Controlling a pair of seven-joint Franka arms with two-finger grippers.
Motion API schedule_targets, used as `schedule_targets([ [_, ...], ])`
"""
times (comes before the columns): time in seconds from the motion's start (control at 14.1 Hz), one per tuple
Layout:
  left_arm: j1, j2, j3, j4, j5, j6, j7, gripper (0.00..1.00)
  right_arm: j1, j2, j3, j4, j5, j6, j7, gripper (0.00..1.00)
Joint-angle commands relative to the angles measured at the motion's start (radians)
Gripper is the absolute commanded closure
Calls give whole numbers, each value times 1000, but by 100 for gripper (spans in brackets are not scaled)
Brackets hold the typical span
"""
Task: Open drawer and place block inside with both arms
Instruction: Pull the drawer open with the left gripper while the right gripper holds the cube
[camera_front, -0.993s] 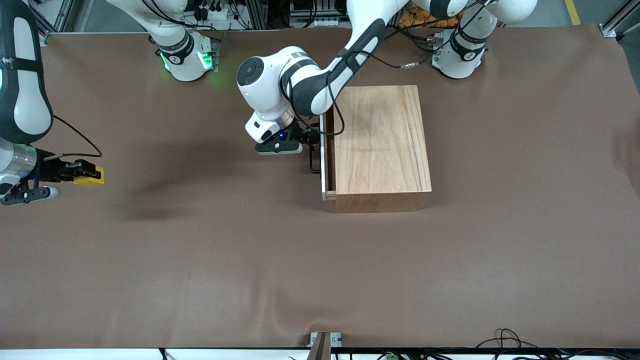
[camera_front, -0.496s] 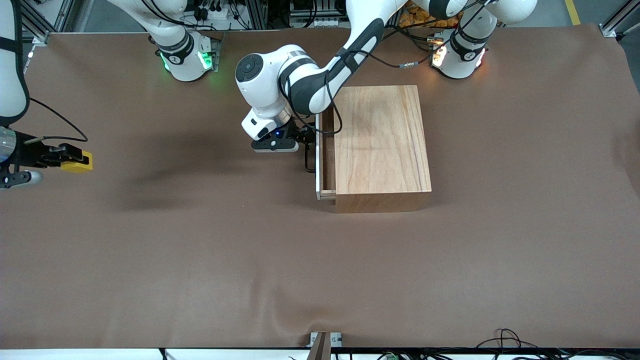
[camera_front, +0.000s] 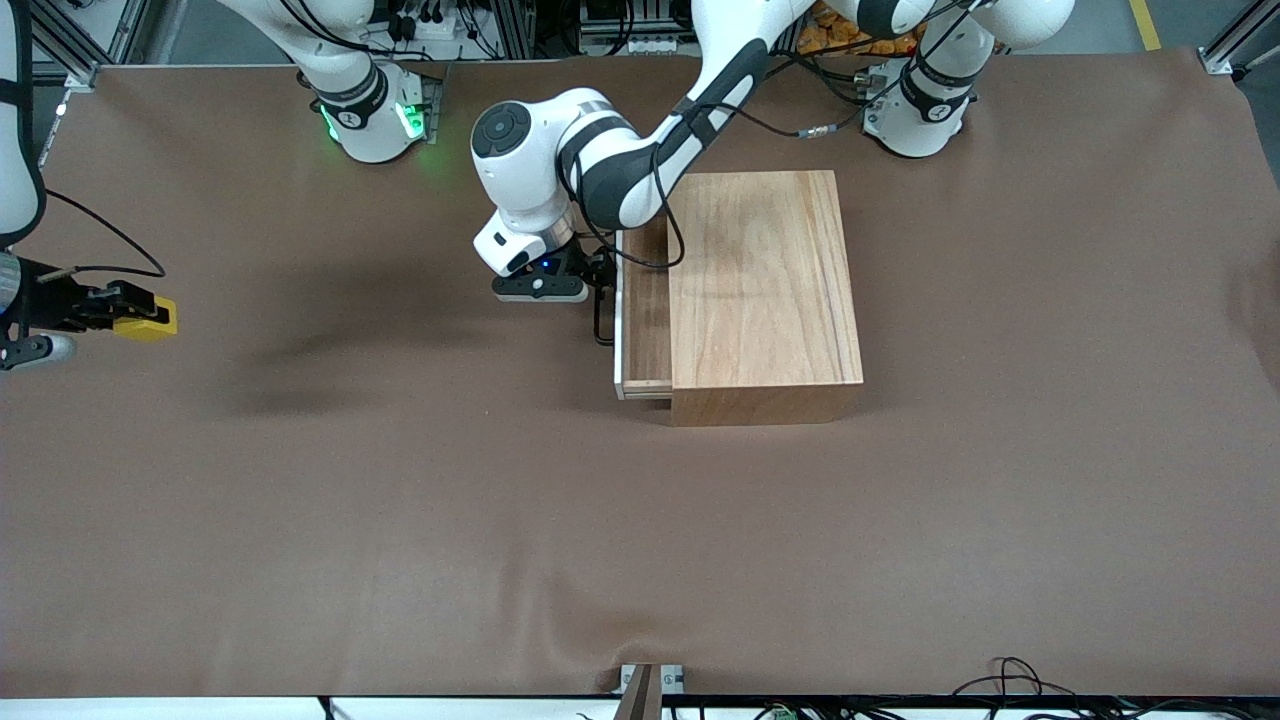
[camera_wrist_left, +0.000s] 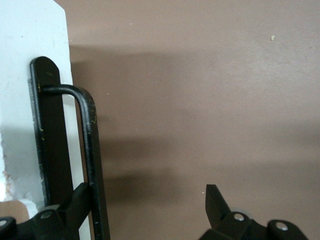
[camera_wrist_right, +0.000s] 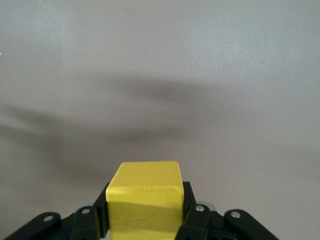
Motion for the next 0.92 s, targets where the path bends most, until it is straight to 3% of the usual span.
schedule_targets([
  [0.0,-4,16,2,32,-32,33,0,0,-16,-21,12,-17,-2,-25,-14,100],
  [0.85,-5,22,-26,33,-38,95,8,0,-94,-21,12,-12,-3,-73,-91,100],
])
